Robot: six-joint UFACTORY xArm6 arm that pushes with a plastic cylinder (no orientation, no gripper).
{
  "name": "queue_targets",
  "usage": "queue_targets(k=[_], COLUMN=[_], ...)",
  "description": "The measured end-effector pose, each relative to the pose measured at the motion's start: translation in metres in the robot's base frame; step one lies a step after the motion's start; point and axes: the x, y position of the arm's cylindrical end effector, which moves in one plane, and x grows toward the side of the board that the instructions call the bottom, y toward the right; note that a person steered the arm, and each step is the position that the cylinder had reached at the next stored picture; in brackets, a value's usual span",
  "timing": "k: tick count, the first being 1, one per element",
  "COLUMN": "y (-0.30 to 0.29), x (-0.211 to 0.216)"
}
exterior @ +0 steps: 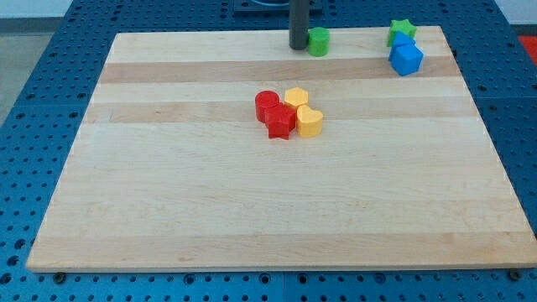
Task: Move the green circle to the left side of the green star
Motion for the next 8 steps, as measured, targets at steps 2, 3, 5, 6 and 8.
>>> queue_targets(k=[2, 3, 5, 6, 8], y=[0.055, 0.051, 0.053, 0.086, 0.094], x=[-0.006, -0.001, 0.035, 0.014, 0.010])
